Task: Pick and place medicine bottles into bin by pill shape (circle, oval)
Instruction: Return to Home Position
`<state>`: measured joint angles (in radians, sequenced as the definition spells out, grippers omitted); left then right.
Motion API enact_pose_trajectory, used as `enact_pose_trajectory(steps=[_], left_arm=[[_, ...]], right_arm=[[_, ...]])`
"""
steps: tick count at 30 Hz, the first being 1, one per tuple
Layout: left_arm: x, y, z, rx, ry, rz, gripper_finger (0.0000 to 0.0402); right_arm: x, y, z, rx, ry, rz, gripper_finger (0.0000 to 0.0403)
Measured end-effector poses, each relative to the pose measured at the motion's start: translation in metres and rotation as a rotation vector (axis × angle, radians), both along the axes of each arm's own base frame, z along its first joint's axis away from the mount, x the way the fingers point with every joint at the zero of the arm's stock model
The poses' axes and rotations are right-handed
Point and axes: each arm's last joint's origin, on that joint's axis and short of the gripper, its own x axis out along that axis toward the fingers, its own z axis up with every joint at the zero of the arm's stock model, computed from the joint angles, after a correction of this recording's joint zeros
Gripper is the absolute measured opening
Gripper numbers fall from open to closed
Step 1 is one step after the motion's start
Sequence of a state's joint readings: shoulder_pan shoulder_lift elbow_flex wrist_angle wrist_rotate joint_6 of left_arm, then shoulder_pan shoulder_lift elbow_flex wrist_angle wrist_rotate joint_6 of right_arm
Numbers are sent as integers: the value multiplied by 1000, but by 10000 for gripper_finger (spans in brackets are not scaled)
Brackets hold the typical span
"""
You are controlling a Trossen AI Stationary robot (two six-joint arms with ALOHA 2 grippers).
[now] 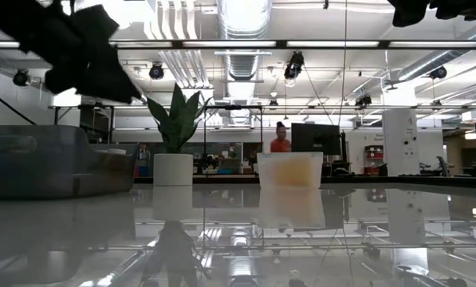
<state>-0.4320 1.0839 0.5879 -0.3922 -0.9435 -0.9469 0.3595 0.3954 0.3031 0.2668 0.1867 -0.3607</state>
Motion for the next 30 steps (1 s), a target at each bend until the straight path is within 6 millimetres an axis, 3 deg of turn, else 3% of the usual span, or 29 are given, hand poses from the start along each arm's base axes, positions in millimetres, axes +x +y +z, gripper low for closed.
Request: enact_pose_trajectory(steps=[4, 7, 10, 12, 17, 30], left_arm=[[7, -4, 32, 73, -55, -140, 149], [12, -5, 58, 157, -75, -388, 132], [8, 0, 79, 237, -140, -619, 100], [-1, 9, 86, 287, -179, -670, 73], [-24, 30, 90, 356, -229, -652, 8], [-57, 48, 64, 377, -302, -571, 1]], right_arm=[[0, 0, 0, -25, -4, -2, 231], [0, 0, -1, -44, -5, -2, 231], [0, 0, -4, -66, -3, 1, 231], [-2, 0, -6, -82, -9, 1, 231], [-10, -4, -8, -94, -57, -5, 231], [-37, -13, -13, -75, -218, -25, 231]])
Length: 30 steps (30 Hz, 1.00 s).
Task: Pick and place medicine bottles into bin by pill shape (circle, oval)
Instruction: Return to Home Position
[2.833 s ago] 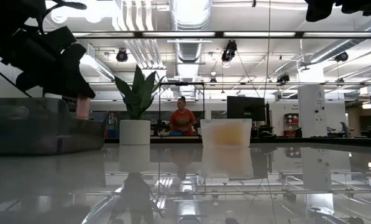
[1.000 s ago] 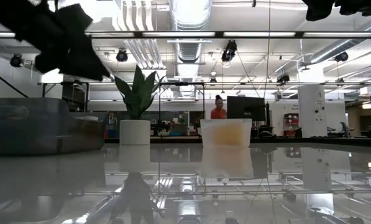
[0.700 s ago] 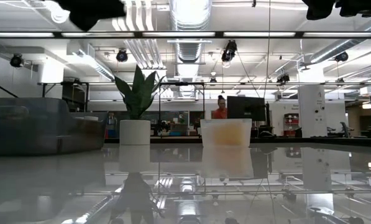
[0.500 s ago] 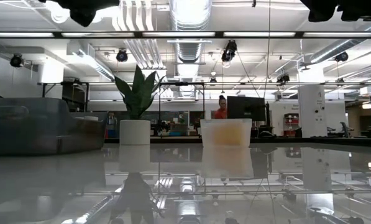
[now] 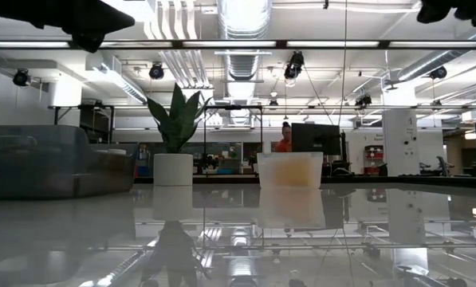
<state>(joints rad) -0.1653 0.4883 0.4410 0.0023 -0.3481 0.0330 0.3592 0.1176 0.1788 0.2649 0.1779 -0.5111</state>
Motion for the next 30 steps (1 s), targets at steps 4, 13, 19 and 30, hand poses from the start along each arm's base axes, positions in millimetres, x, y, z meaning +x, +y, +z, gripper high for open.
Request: enact_pose_trajectory(steps=[4, 13, 19, 30], left_arm=[[-4, 1, -10, -2, -18, 3, 1], [-17, 3, -32, -15, -92, 7, 1], [-25, 5, -51, -23, -136, 37, 1], [-31, 7, -92, -33, -182, 54, 1]], right_arm=[[-6, -3, -1, 13, -52, -10, 231], [-5, -6, -15, -4, -26, -59, 224], [-1, -10, -24, -11, -29, -115, 205], [5, -17, -38, -12, -29, -209, 177]])
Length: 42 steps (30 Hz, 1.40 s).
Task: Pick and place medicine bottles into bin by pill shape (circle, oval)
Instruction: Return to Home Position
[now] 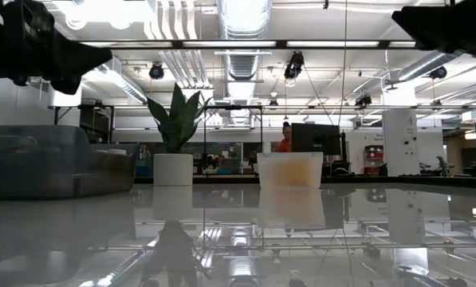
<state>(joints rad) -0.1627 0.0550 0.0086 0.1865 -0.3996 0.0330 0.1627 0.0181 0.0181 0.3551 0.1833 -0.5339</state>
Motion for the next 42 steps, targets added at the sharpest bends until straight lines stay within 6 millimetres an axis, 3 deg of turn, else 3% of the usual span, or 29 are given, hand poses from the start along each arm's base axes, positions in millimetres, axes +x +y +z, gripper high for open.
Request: enact_pose_trajectory(steps=[9, 16, 24, 36, 42], left_arm=[[-2, 2, 1, 15, -9, 56, 1], [0, 1, -2, 21, 23, 57, 1], [2, 1, -5, 27, 57, 57, 1], [6, 0, -9, 36, 100, 55, 2], [7, 0, -11, 40, 123, 55, 2]], right_arm=[[1, -1, -2, 14, 12, -14, 155], [1, -4, -3, 302, -4, -14, 148], [1, -4, -3, 463, -16, 43, 148], [2, -4, -4, 452, -6, 37, 148], [4, -3, -24, 429, 198, -4, 148]])
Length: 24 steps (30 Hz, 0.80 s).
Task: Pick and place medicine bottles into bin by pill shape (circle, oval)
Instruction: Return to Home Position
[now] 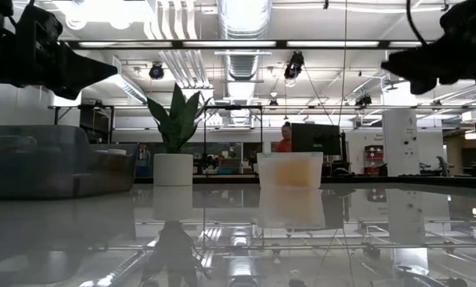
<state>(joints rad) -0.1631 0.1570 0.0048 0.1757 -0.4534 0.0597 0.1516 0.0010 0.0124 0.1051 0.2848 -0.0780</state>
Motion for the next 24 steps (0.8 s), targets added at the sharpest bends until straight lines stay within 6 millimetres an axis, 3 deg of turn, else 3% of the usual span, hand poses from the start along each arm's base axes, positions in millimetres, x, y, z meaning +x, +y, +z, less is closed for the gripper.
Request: enact_pose_trajectory(steps=[9, 24], left_arm=[[2, 0, -3, 5, 30, 0, 2], [4, -1, -6, 12, 71, 0, 2]], right_arm=[[1, -3, -7, -81, 76, 39, 148], [1, -13, -8, -14, 77, -37, 148]])
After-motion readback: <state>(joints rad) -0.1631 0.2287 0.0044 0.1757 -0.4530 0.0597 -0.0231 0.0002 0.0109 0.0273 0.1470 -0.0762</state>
